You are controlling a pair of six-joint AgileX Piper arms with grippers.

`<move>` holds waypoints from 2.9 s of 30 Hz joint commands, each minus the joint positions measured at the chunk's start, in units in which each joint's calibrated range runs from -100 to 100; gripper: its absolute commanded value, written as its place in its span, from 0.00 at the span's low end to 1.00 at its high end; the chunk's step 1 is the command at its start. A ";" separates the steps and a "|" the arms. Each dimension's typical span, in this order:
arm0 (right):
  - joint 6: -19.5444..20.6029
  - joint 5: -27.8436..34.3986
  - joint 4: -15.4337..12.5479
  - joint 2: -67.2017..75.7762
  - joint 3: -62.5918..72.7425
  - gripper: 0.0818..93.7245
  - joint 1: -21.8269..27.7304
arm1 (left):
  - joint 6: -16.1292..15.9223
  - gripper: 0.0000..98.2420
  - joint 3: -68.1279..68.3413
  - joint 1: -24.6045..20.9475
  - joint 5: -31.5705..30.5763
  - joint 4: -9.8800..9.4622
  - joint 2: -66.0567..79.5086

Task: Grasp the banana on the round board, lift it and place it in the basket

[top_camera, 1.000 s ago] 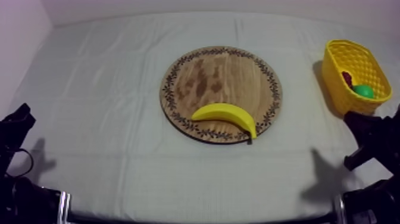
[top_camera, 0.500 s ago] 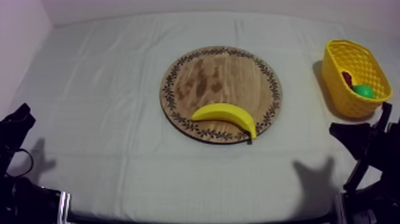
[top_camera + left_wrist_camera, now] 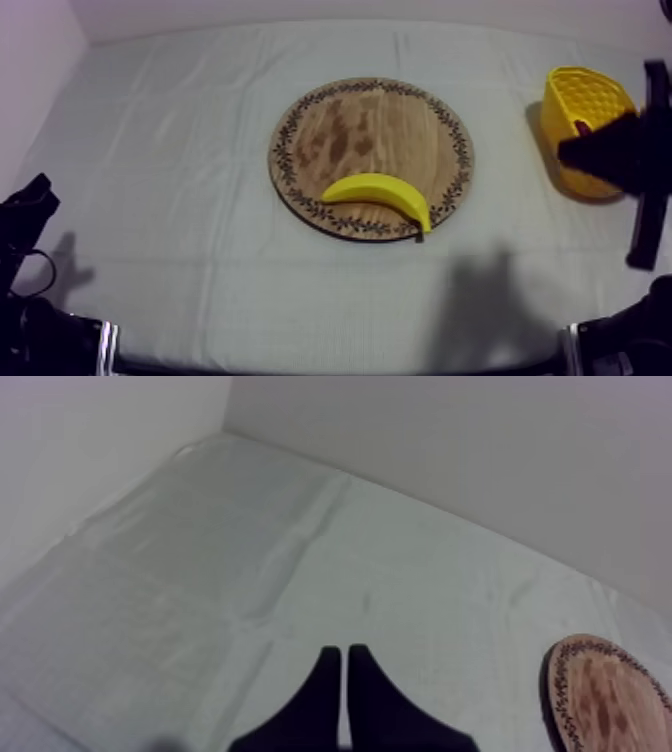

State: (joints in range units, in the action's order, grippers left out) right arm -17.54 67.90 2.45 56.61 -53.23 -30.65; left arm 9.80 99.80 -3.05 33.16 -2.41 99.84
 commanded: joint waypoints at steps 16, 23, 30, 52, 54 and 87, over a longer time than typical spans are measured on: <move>-3.19 25.92 2.21 -39.62 47.81 0.01 -4.35 | 0.00 0.00 -0.02 -0.02 -0.01 -0.01 -0.02; -2.96 26.70 2.80 -49.84 50.00 0.01 -4.89 | 0.00 0.00 -0.02 -0.02 -0.01 -0.01 -0.02; -3.20 28.54 3.22 -55.59 53.84 0.03 -4.92 | 0.00 0.00 -0.02 -0.02 -0.01 -0.01 -0.02; -1.84 27.75 5.09 -56.95 52.89 0.85 -4.87 | 0.00 0.00 -0.02 -0.02 -0.01 -0.01 -0.02; -1.50 27.19 5.22 -57.04 51.95 0.86 -4.83 | 0.00 0.00 -0.02 -0.02 -0.01 -0.01 -0.02; 0.87 6.73 6.62 -79.12 35.67 0.89 -3.61 | 0.00 0.00 -0.02 -0.02 -0.01 -0.01 -0.02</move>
State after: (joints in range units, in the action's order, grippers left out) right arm -16.72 74.52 8.98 -21.50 -17.77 -34.31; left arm 9.80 99.80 -3.05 33.16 -2.41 99.84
